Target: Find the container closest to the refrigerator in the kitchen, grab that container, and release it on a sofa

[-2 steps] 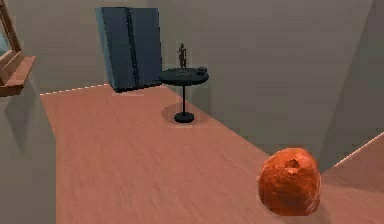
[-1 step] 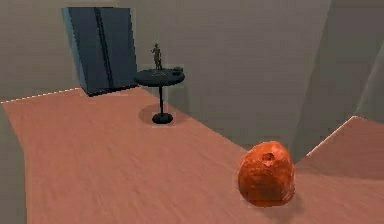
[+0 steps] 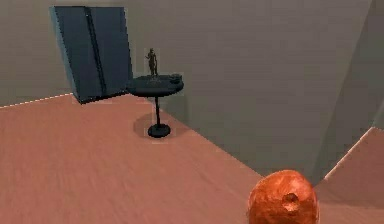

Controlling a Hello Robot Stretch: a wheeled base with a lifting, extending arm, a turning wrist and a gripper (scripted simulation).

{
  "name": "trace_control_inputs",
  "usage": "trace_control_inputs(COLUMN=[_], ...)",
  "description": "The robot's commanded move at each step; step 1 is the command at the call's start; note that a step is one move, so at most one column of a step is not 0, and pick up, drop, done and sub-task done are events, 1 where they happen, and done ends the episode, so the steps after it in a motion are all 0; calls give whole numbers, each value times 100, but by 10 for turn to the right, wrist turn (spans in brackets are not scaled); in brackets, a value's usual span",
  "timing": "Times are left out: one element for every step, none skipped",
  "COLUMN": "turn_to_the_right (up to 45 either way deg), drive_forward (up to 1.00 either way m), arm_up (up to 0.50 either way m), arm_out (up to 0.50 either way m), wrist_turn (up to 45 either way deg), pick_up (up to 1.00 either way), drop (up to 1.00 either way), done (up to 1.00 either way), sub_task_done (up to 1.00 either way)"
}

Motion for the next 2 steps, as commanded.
trace_control_inputs(turn_to_the_right=[-360,0], drive_forward=[0,100], arm_up=[0,0], arm_out=[0,0], wrist_turn=[0,0], pick_up=[0,0], drop=[0,0], done=[0,0], sub_task_done=[0,0])
